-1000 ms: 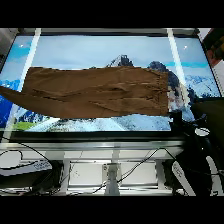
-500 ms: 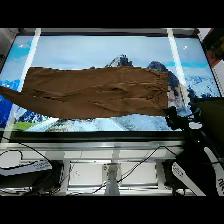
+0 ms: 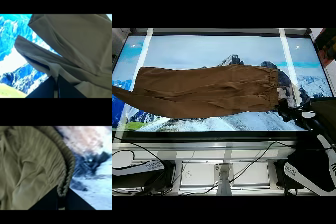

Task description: Fold the clothes and pants, and hang the long-sleeved shirts on hangers.

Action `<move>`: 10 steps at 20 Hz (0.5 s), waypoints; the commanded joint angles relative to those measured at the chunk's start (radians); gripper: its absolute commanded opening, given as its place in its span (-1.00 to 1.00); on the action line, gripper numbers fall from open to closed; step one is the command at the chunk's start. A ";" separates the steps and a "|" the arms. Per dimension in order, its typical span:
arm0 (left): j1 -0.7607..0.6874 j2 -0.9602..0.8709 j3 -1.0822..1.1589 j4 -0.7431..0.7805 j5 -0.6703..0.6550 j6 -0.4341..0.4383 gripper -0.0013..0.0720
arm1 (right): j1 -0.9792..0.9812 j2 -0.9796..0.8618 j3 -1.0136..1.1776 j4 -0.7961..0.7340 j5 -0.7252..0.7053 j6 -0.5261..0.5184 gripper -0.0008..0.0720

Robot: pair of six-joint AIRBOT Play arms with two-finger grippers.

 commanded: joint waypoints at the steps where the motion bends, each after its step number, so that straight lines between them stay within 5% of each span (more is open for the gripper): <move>1: 0.000 0.001 0.000 -0.058 0.034 0.000 -0.91 | 0.001 0.040 0.092 0.007 0.102 -0.009 -0.91; 10: 0.000 0.001 0.000 -0.128 0.157 0.000 -0.91 | 0.001 0.100 0.335 0.159 -0.061 0.005 -0.91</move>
